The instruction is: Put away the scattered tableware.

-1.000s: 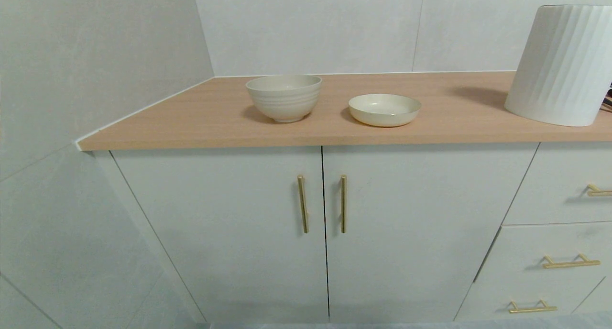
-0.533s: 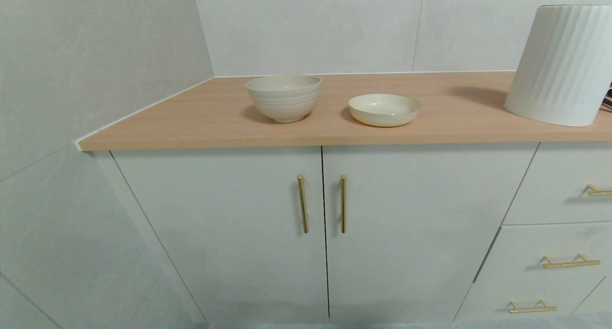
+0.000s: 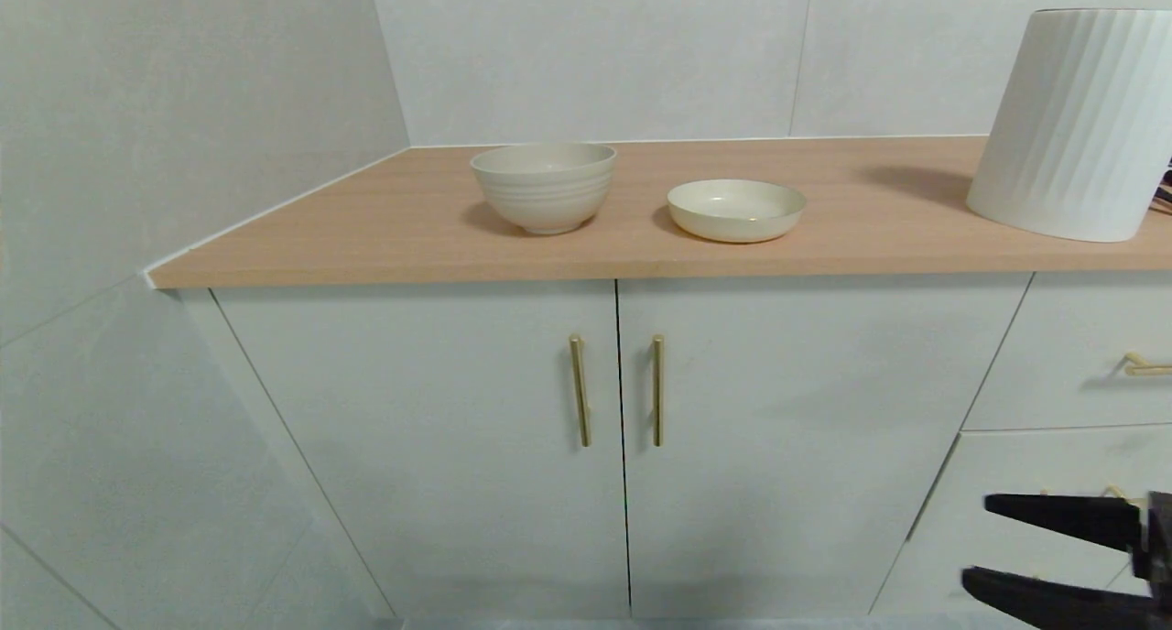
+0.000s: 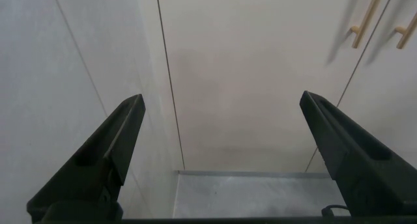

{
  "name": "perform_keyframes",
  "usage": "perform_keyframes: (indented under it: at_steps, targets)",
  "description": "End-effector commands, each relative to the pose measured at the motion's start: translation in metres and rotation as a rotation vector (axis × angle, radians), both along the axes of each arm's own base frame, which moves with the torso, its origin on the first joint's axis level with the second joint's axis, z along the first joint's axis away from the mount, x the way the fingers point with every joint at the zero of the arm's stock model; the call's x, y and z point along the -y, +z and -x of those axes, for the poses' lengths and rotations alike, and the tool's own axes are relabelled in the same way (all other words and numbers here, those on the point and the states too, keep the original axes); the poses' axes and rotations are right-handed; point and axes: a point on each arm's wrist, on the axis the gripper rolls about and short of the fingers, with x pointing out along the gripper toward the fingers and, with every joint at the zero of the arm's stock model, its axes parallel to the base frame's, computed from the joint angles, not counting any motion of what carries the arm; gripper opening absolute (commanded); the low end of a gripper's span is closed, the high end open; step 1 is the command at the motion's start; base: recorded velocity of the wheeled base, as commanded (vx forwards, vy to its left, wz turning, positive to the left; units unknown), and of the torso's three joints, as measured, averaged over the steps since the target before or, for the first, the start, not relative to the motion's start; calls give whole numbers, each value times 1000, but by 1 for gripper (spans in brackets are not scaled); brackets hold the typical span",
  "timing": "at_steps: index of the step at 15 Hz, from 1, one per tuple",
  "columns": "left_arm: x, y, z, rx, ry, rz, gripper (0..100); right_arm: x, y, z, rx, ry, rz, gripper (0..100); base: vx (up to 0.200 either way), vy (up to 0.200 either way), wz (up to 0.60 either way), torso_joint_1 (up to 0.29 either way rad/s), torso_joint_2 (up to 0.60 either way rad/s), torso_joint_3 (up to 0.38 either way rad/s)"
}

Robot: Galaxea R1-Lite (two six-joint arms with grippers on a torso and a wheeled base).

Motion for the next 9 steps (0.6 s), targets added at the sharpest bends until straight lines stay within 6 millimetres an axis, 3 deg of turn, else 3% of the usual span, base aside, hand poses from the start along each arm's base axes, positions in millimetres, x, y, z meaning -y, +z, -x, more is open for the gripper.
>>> perform_keyframes:
  at_steps: [1,3,9]
  targets:
    - [0,0,0,0,0,0,100,-55,-19,-60,-120,124,15,100,0,0,0,0,0,0]
    - [0,0,0,0,0,0,100,-79,-22,-80,-128,168,20,100,0,0,0,0,0,0]
    - [0,0,0,0,0,0,100,-124,-40,-135,-41,195,-22,100,0,0,0,0,0,0]
